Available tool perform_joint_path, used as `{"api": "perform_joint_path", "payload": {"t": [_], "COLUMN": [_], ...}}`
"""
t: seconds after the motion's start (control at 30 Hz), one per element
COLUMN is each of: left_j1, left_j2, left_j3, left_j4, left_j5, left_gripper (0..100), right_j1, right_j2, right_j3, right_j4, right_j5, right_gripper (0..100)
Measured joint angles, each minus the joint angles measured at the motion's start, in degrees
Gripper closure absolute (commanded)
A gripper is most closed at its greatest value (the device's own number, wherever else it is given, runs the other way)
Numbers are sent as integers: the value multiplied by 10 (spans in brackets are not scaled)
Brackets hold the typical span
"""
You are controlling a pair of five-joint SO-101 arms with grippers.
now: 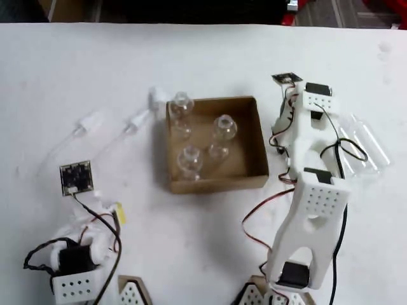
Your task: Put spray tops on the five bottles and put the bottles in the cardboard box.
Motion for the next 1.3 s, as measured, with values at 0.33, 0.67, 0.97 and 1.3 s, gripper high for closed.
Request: {"api": "perform_joint_path", "payload": {"t": [0.33, 0.67, 0.97, 1.3], "left_j1": [0, 0, 0, 0], "left_j2": [0, 0, 0, 0], "left_j3": [0, 0, 0, 0], "left_j4": [0, 0, 0, 0], "left_j5": [0, 0, 0, 0], "left_gripper": [854, 854, 854, 854], "right_j1": [16, 25, 9, -20], "right_j2": [-4, -88, -96, -40], "right_j3": [-26, -33, -36, -36], "right_j4": [-4, -4, -21, -27], "right_j5": [2, 2, 0, -3], "right_gripper": [939, 940, 926, 676]}}
